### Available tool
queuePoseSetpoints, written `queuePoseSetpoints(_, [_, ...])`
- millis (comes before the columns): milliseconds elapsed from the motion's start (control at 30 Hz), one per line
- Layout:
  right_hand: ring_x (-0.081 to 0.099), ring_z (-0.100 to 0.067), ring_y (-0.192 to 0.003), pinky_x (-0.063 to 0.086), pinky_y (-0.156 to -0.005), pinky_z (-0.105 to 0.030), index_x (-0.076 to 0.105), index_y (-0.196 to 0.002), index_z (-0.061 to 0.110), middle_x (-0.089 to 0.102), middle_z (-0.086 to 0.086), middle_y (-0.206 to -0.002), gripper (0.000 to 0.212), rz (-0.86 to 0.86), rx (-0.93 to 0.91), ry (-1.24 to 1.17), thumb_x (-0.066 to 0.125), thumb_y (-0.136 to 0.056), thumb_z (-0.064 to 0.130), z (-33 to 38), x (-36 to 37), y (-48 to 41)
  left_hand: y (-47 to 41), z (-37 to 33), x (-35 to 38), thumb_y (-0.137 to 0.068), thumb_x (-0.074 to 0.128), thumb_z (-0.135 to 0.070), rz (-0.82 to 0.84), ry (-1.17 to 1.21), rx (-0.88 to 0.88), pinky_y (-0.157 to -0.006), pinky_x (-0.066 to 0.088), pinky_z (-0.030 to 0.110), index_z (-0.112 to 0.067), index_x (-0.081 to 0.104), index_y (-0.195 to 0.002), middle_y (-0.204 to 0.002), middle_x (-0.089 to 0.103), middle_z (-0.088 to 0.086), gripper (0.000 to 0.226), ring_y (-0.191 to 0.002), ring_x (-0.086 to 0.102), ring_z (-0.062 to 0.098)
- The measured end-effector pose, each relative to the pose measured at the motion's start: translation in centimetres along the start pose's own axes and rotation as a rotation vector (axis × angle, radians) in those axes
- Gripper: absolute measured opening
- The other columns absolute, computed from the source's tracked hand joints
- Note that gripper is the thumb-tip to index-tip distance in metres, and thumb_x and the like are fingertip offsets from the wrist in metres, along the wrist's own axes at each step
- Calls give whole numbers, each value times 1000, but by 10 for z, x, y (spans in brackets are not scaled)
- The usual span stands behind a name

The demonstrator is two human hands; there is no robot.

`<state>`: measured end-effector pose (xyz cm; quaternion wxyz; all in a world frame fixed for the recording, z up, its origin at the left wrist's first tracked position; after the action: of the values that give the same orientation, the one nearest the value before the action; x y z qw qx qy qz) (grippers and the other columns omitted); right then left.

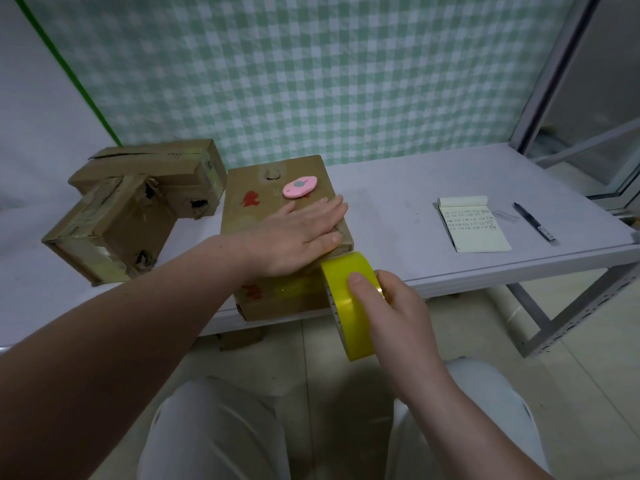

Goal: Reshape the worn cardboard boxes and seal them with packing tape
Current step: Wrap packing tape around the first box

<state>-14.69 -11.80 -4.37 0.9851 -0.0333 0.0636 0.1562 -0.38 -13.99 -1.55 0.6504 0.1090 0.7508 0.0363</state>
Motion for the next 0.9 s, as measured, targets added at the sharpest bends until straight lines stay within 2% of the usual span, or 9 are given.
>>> queuePoseSetpoints(67, [36, -11, -55, 30, -50, -24, 46, -69, 3, 39, 3, -57, 48, -6, 1, 3, 50, -74, 51, -1, -2, 2, 0, 0, 0, -101, 15, -44, -6, 0, -1, -118, -8, 35, -29, -5, -151, -158, -12, -13, 56, -143, -12, -1])
queuePoseSetpoints(167, [36, -12, -54, 30, -50, -26, 45, -61, 11, 39, 5, -54, 44, -25, 26, 52, 48, -74, 53, -9, -2, 7, 0, 0, -1, -101, 16, -44, -16, 18, -13, -119, -7, 36, -28, -4, -151, -158, -11, -13, 56, -143, -12, -1])
queuePoseSetpoints(267, [45, -16, -57, 40, -58, -33, 53, -61, 10, 48, 5, -53, 48, -13, 111, 42, 48, -74, 56, -28, 3, 13, 0, -1, -2, -101, 16, -45, -31, 19, -30, -119, -5, 39, -28, -2, -151, -159, -10, -11, 56, -144, -11, 1])
queuePoseSetpoints(433, [58, -30, -67, 52, -71, -47, 62, -76, 0, 63, -19, -71, 62, 19, 187, 1, 49, -72, 61, -42, 12, 9, 1, -9, -11, -102, 18, -43, -84, 74, -65, -118, -4, 35, -30, 12, -151, -160, -1, -7, 51, -146, -6, 7])
queuePoseSetpoints(500, [63, -36, -74, 53, -76, -50, 62, -80, 0, 66, -21, -80, 62, 22, 232, -30, 52, -71, 60, -47, 15, 9, 0, -13, -14, -102, 19, -44, -111, 52, -64, -118, -1, 36, -30, 18, -151, -161, 3, -3, 51, -147, -3, 10])
queuePoseSetpoints(600, [64, -38, -85, 52, -79, -48, 61, -79, 0, 68, -20, -83, 51, 7, 279, -41, 60, -84, 51, -51, 14, 8, -1, -15, -15, -99, 24, -52, -163, 1, -55, -118, 6, 44, -29, 23, -150, -160, 10, 1, 56, -147, 4, 15])
queuePoseSetpoints(667, [64, -35, -85, 52, -78, -42, 63, -78, 2, 68, -15, -77, 44, -1, 282, -15, 57, -91, 44, -49, 12, 6, -1, -15, -14, -96, 27, -55, -178, -32, -49, -117, 11, 48, -27, 23, -150, -160, 12, 2, 61, -147, 6, 16])
queuePoseSetpoints(767, [62, -31, -83, 50, -77, -39, 64, -78, 4, 63, -6, -73, 43, 0, 277, 51, 55, -92, 44, -47, 12, 4, -1, -16, -14, -96, 30, -55, -167, -67, -60, -118, 11, 45, -27, 19, -151, -160, 8, 0, 62, -147, 5, 16])
queuePoseSetpoints(900, [62, -31, -83, 49, -75, -37, 65, -78, 3, 64, -8, -74, 45, 1, 317, 47, 56, -91, 45, -51, 16, 0, -3, -18, -12, -97, 32, -53, -161, -91, -79, -117, 17, 39, -27, 14, -152, -161, 5, -1, 63, -147, 5, 16])
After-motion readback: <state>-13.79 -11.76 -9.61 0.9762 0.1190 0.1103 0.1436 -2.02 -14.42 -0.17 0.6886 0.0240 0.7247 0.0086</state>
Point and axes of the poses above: each hand's wrist, its own y-axis away from the middle knuckle, its own x-axis out of the palm, z = x × y, the point moved 9 cm from there along -y, towards the middle knuckle
